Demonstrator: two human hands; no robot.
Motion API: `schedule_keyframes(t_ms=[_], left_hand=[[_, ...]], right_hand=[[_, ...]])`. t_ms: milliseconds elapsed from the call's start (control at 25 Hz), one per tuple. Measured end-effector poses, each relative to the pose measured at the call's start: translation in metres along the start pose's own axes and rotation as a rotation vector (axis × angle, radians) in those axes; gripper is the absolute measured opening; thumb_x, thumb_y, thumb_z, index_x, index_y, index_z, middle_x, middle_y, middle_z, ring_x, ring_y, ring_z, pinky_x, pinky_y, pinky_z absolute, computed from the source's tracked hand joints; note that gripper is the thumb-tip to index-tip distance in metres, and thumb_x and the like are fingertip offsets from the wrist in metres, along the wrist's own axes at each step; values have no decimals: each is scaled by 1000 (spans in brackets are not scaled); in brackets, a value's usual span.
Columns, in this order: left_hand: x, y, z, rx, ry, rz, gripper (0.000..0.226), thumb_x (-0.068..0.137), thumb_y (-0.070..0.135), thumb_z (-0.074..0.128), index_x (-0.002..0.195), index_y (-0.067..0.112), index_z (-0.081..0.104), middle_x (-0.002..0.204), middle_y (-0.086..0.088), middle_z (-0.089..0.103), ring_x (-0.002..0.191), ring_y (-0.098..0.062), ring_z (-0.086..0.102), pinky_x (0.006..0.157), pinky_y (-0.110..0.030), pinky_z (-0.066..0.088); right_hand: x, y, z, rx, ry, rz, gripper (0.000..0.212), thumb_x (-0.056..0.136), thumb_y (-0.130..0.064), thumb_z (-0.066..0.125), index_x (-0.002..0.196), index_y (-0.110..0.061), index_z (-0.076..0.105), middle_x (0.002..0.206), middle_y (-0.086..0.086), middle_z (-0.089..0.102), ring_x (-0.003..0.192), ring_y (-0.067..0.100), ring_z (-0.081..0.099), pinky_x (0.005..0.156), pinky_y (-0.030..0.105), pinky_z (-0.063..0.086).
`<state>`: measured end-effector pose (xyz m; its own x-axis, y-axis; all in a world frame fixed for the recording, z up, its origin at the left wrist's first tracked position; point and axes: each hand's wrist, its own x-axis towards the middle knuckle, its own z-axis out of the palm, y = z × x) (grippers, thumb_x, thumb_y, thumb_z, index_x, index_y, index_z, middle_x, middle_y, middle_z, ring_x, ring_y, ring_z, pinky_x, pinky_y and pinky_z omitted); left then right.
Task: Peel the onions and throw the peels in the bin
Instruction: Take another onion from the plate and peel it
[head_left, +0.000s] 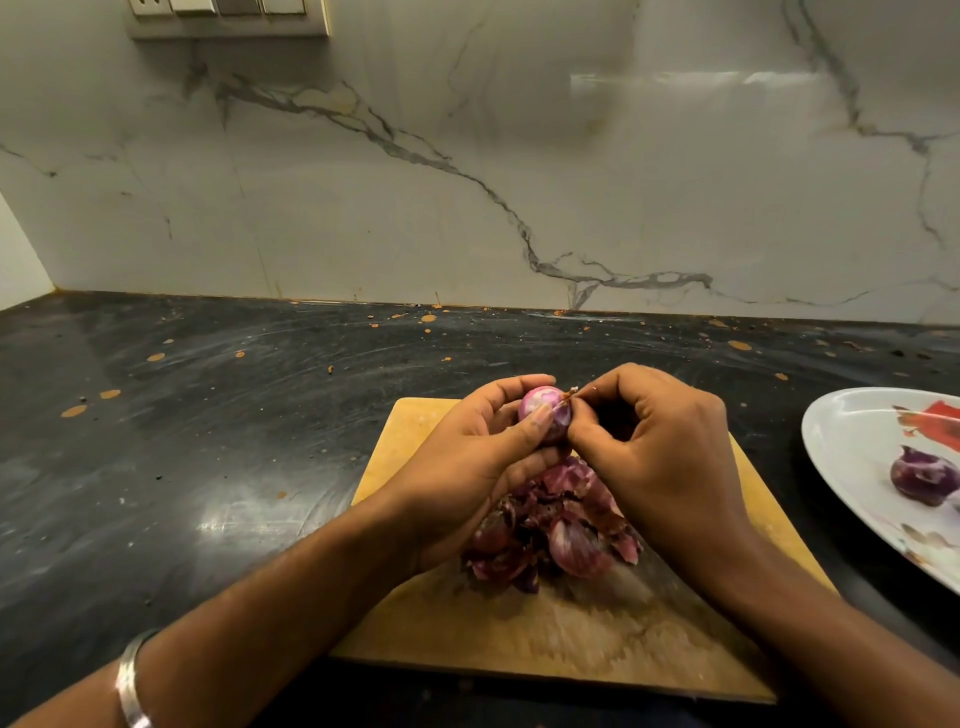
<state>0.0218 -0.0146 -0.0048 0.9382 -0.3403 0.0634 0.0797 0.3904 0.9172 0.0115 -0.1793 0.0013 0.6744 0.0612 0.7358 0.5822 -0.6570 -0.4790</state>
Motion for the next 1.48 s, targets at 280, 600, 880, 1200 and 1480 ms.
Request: schedule_keyframes(t_ms=[280, 600, 880, 1200, 1480], left_hand=[[-2, 4, -1, -39, -29, 3, 36, 91, 10, 55, 127, 3, 57, 126, -21, 65, 115, -26, 66, 90, -30, 58], [4, 5, -7, -59, 39, -18, 30, 99, 6, 50, 126, 2, 59, 123, -21, 67, 111, -29, 68, 87, -35, 59], [2, 5, -5, -62, 24, -28, 29, 96, 6, 51, 124, 2, 59, 122, -21, 67, 111, -28, 68, 85, -31, 59], [0, 3, -1, 41, 27, -10, 27, 96, 6, 53, 122, 6, 61, 125, -17, 66, 107, -20, 68, 84, -26, 59], [-2, 4, -1, 33, -23, -3, 30, 96, 9, 53, 125, 4, 59, 126, -18, 66, 111, -21, 67, 86, -27, 58]], right_hand=[[0, 2, -2, 128, 31, 152, 7, 86, -9, 73, 82, -14, 71, 69, -7, 68, 64, 10, 66, 58, 32, 57], [0, 5, 0, 298, -95, 232, 20, 90, -18, 71, 109, -21, 75, 92, -11, 76, 84, 2, 73, 75, 27, 62], [2, 10, 0, 312, -103, 225, 11, 90, -17, 72, 98, -19, 80, 82, -11, 78, 77, 1, 73, 65, 20, 58], [3, 5, -1, 165, -47, 132, 7, 85, -15, 75, 87, -20, 80, 73, -14, 74, 68, 0, 70, 60, 17, 56], [1, 5, 0, 51, 7, 43, 4, 86, -11, 73, 85, -14, 76, 73, -9, 70, 66, 6, 66, 59, 29, 55]])
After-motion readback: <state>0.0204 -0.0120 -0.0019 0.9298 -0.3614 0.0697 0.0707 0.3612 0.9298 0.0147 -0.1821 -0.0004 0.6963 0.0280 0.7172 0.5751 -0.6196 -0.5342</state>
